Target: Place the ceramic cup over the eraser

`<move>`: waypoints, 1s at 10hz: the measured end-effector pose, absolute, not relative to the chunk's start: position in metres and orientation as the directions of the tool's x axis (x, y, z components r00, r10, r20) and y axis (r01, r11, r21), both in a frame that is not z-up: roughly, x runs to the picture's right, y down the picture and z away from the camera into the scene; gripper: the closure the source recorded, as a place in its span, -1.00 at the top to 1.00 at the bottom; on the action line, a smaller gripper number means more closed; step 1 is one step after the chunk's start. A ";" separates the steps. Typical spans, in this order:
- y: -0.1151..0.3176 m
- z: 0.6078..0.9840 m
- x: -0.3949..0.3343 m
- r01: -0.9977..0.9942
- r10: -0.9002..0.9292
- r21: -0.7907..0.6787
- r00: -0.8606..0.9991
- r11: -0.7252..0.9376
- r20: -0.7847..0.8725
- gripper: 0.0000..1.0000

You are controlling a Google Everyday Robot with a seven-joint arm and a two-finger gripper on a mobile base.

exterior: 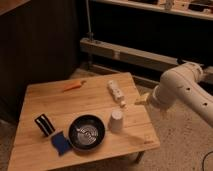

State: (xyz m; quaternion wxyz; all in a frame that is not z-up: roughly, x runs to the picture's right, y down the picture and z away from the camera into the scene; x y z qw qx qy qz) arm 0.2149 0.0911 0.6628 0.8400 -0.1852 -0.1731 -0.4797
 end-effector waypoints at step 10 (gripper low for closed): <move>0.080 0.694 0.092 0.929 -0.741 -0.057 0.329 0.366 0.585 0.60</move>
